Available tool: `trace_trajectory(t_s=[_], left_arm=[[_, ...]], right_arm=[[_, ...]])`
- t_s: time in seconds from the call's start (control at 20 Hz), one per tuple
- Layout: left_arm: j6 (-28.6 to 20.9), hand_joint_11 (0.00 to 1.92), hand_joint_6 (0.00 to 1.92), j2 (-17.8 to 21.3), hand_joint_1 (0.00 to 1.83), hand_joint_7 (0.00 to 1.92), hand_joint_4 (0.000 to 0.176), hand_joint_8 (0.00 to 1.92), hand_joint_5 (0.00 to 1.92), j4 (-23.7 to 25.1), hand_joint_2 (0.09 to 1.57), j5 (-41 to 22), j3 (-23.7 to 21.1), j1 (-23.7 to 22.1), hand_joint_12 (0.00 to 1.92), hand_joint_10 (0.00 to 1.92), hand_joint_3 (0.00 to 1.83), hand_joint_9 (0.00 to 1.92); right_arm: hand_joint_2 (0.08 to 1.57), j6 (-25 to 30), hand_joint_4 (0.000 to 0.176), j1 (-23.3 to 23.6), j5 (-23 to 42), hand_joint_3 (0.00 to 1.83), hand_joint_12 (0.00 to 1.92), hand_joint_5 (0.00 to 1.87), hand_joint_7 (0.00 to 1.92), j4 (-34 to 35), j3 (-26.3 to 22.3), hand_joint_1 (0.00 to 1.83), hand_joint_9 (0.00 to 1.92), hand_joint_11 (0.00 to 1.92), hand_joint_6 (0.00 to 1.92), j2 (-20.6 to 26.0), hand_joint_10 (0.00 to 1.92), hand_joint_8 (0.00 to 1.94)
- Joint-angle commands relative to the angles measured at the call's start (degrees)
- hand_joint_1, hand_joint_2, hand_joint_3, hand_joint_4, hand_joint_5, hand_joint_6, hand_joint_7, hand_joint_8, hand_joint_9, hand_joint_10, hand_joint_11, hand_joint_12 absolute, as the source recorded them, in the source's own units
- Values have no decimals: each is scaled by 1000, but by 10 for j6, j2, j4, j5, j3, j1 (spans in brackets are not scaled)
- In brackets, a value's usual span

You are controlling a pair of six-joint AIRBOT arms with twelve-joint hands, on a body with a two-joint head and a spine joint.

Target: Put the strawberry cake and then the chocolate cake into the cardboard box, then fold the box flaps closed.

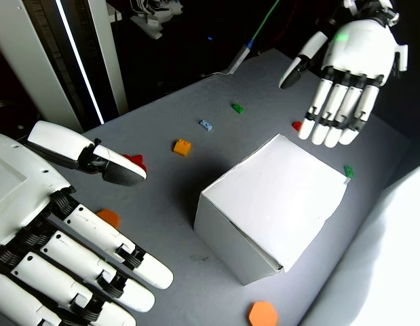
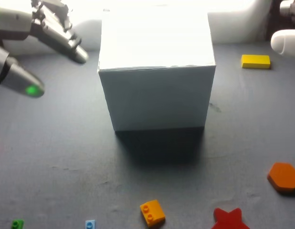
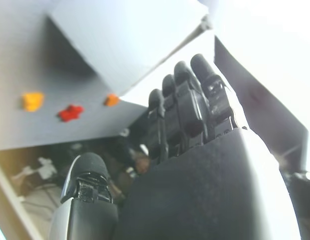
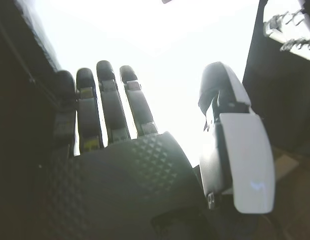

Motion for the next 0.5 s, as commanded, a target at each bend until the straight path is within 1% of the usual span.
trace_trajectory(t_s=[0.0,0.05,0.1,0.15,0.2,0.25,0.3,0.35,0.4,0.45], left_arm=[[-2,270,45,10,244,976,0,80,850,-44,1159,4,-6,-4,1380,233,0,845],[-4,365,108,24,237,1092,0,214,966,-39,1173,2,-26,0,1514,693,1,811],[-6,424,259,37,197,1059,0,569,990,-36,1188,0,-46,7,1644,1132,2,762],[-7,521,648,50,142,1073,0,911,956,-35,1222,0,-66,16,1788,1425,6,836],[-8,682,1083,62,117,1087,0,1215,931,-35,1286,0,-86,23,1894,1627,16,945],[-9,768,1313,78,102,1079,0,1354,930,-35,1322,0,-112,32,1916,1712,17,980],[-10,882,1393,90,168,1093,0,1513,979,-35,1361,-1,-132,40,1920,1798,19,1027],[-12,996,1536,102,158,1120,0,1625,997,-36,1426,-1,-154,47,1921,1850,27,1079],[-13,1088,1629,118,192,1148,0,1692,1039,-41,1475,-4,-180,55,1921,1885,27,1131],[-14,1120,1659,128,216,1148,0,1722,1041,-41,1500,-6,-200,62,1921,1906,23,1142]], right_arm=[[1232,3,0,3,51,7,1793,728,860,-22,2,96,485,101,167,8,999,175],[1249,3,0,2,50,9,1842,852,1012,-22,2,98,622,277,210,8,1141,253],[1262,3,0,2,50,8,1846,943,1117,-22,2,134,734,373,259,8,1205,313],[1297,3,0,1,50,4,1863,980,1209,-22,2,128,898,521,565,8,1304,465],[1352,3,0,1,49,11,1909,1006,1211,-22,2,48,1028,774,913,8,1581,958],[1386,3,0,1,48,14,1919,1002,1175,-22,2,9,1078,933,1142,8,1765,1302],[1449,3,0,1,46,21,1921,996,1173,-22,2,45,1122,1097,1320,8,1890,1530],[1502,2,0,0,42,23,1921,1015,1188,-22,2,163,1170,1216,1485,8,1915,1654],[1535,1,0,0,39,21,1921,1040,1217,-22,2,244,1221,1274,1580,8,1917,1699],[1559,-1,0,0,35,20,1921,1039,1216,-22,2,241,1238,1299,1649,8,1920,1753]])
